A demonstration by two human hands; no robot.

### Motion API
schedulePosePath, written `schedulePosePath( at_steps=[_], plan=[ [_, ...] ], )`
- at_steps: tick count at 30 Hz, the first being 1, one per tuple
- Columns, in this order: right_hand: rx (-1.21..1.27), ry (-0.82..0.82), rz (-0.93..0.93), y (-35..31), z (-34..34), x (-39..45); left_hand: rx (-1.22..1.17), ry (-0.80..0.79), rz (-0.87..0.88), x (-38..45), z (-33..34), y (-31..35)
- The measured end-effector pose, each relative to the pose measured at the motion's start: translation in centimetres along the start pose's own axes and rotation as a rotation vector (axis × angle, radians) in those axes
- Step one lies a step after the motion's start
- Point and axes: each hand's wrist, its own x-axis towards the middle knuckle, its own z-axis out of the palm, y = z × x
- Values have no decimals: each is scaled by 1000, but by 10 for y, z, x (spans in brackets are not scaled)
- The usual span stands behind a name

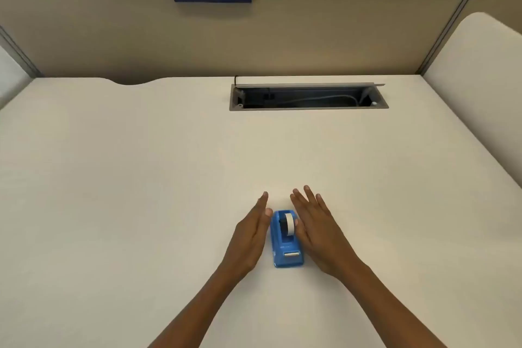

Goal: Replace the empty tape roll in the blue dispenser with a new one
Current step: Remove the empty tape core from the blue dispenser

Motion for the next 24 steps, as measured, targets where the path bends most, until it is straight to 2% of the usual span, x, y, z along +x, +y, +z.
schedulePosePath(
  at_steps=[4, 11, 24],
  plan=[
    [144, 26, -51, -4, -1, -4, -102, -118, -48, -3, 0, 1],
    [310, -29, 13, -1, -4, -11, 42, -226, -37, 0, -10, -5],
    [287, -39, 27, 4, -4, -7, 113, -230, 29, -3, -6, -16]
  ],
)
